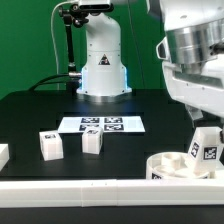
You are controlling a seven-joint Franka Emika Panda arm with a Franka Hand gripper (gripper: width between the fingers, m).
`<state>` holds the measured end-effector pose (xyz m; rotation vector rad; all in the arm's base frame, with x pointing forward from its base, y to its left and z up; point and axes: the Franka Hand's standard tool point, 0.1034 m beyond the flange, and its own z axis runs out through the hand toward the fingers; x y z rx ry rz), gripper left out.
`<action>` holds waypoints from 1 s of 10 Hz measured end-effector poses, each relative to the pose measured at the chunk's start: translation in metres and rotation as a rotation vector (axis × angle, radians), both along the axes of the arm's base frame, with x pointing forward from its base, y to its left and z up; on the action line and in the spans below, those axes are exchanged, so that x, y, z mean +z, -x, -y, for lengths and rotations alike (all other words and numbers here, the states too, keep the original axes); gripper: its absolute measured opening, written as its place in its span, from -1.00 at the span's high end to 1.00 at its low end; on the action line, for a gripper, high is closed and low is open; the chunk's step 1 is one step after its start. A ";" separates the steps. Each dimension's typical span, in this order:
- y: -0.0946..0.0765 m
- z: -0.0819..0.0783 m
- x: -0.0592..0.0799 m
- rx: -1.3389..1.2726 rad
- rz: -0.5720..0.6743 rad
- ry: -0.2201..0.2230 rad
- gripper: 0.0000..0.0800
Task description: Assemble stool
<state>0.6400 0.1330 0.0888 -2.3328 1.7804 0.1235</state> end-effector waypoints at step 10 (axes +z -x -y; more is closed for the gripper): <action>0.001 -0.008 0.002 0.881 0.170 0.105 -0.62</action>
Offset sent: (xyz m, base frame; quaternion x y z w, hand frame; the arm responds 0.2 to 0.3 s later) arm 0.0000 0.0000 0.0000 0.0000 0.0000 -0.1938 0.9810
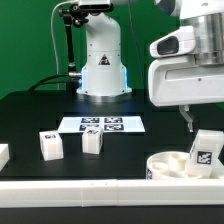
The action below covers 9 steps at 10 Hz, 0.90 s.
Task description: Assemble stool
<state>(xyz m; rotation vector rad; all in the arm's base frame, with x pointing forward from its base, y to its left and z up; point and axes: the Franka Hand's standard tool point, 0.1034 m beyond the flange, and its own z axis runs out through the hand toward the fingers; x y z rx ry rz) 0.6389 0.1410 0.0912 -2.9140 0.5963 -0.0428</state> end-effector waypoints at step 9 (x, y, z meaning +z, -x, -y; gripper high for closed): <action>-0.005 0.018 -0.006 0.734 0.150 0.094 -0.62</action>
Offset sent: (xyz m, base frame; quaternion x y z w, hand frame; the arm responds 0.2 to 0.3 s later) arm 0.0000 0.0000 0.0000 0.0000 0.0000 -0.1938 0.9810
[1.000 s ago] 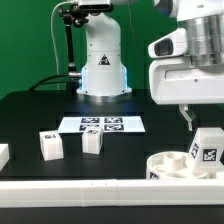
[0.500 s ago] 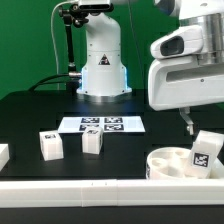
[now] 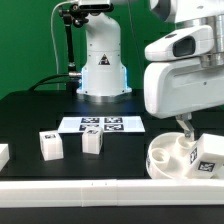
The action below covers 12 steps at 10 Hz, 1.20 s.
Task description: Assemble stool
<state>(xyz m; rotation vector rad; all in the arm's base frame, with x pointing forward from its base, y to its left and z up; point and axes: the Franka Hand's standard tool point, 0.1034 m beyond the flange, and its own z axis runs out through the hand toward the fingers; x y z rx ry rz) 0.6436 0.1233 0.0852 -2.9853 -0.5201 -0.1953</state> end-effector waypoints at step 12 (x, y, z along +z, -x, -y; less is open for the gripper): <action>0.013 0.026 0.001 -0.033 -0.017 0.005 -0.62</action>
Offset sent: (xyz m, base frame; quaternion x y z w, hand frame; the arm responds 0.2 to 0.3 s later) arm -0.0084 -0.0078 0.0007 0.0083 -0.0077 0.0075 0.9999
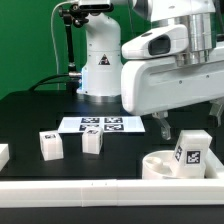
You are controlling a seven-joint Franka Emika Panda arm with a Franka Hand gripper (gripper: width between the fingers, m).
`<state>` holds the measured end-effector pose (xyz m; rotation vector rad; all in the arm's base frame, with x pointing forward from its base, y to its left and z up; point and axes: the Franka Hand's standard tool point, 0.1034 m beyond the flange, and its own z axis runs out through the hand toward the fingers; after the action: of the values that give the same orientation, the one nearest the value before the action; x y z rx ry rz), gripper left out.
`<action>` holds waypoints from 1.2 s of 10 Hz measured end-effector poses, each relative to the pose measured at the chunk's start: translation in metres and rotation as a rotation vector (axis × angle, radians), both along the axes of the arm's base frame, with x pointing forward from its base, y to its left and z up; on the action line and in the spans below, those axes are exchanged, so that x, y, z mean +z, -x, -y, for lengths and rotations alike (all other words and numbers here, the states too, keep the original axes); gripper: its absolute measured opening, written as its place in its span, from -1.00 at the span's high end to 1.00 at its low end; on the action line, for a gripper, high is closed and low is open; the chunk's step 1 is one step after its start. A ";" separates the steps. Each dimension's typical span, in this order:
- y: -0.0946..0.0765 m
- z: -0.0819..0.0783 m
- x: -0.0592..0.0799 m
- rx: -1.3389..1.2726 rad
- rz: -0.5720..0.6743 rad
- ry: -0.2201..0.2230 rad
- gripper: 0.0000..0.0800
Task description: Assemble stool
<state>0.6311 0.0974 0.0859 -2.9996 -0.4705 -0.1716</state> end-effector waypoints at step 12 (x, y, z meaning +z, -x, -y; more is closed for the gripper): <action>-0.002 0.011 -0.011 0.667 0.075 0.116 -0.62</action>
Offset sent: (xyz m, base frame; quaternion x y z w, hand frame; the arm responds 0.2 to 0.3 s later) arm 0.0014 0.0044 -0.0117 -0.0080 0.0246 -0.1227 0.9921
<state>0.6327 0.0859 0.0752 -2.7537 -1.4812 -0.2007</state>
